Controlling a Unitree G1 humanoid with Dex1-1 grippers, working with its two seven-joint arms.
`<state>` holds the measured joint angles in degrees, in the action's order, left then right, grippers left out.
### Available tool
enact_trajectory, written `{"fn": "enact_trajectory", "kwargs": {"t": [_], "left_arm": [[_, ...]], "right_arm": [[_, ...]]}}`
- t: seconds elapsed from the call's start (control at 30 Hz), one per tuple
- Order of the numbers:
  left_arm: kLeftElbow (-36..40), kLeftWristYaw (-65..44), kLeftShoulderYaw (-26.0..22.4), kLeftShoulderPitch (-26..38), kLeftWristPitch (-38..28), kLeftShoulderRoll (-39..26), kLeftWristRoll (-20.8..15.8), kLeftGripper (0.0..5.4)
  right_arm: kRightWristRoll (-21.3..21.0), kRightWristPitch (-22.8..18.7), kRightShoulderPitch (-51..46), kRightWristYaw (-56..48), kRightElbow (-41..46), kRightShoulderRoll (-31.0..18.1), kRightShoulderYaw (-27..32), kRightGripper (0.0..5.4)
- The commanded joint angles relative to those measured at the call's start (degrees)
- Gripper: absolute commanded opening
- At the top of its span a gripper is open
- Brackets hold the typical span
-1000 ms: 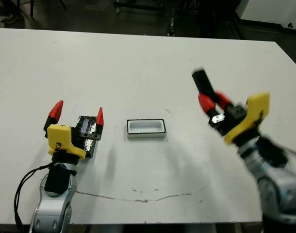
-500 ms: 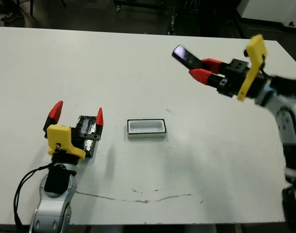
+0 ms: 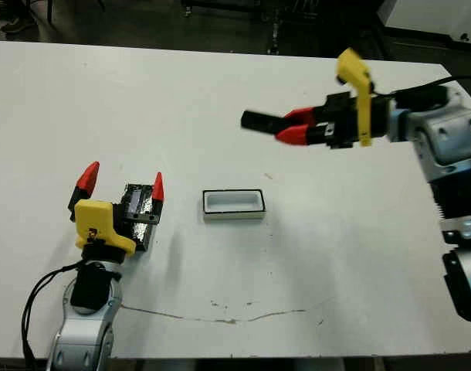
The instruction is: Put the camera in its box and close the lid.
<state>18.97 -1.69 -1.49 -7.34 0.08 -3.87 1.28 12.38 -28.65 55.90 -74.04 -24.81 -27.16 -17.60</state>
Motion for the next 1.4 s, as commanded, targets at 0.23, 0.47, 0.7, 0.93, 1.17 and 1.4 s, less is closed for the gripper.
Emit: {"fn": "enact_trajectory", "kwargs": {"t": [0.23,0.47,0.7,0.93,1.17,1.4], "left_arm": [[-0.5,0.6,0.1,-0.3,0.6,0.4,0.0,5.4],[-0.4,0.9,0.5,-0.1,1.2,0.3,0.9,5.4],[-0.4,0.7,0.4,0.0,1.2,0.2,0.4,5.4],[-0.7,0.7,0.3,0.2,0.9,0.0,0.6,5.4],[-0.4,0.8,0.3,-0.2,1.1,0.3,0.5,5.4],[-0.7,0.7,0.4,-0.3,0.6,0.2,0.5,5.4]], "right_arm": [[-2.3,-0.3,-0.2,-4.2,-0.8,2.0,-3.4,1.65],[-5.1,0.4,-1.2,-5.4,0.4,3.3,-7.4,1.65],[-8.1,3.3,0.2,-7.1,-2.8,4.5,-9.7,1.65],[-10.4,4.7,0.9,-8.3,-3.3,5.8,-11.1,1.65],[-12.9,6.4,1.3,-7.2,-4.7,7.5,-11.5,1.65],[-15.2,7.0,1.4,-6.0,-5.0,8.4,-11.6,1.65]]}}
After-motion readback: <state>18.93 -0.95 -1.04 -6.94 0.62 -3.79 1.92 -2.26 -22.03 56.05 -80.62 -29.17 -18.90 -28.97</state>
